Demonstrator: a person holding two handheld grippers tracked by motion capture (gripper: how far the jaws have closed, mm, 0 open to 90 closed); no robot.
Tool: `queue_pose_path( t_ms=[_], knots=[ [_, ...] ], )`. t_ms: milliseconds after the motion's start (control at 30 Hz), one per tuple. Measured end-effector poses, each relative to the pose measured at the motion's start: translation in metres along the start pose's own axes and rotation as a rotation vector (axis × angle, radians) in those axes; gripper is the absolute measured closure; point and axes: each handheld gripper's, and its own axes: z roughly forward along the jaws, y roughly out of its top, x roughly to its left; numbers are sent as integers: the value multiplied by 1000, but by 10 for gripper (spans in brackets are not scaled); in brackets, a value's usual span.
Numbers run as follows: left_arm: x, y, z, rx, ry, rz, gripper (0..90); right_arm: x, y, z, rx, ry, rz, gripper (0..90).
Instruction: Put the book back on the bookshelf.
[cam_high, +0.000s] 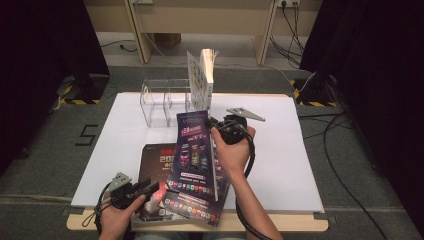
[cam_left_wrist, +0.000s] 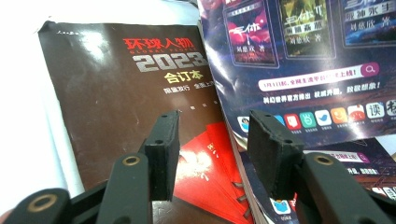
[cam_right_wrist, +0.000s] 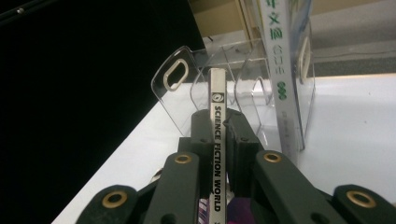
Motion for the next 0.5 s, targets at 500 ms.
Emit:
queue_pose_path(
  t_ms=[500],
  knots=[
    [2, -1, 1, -11, 5, -5, 535, 20, 22, 8, -86, 3, -50, 837]
  ],
)
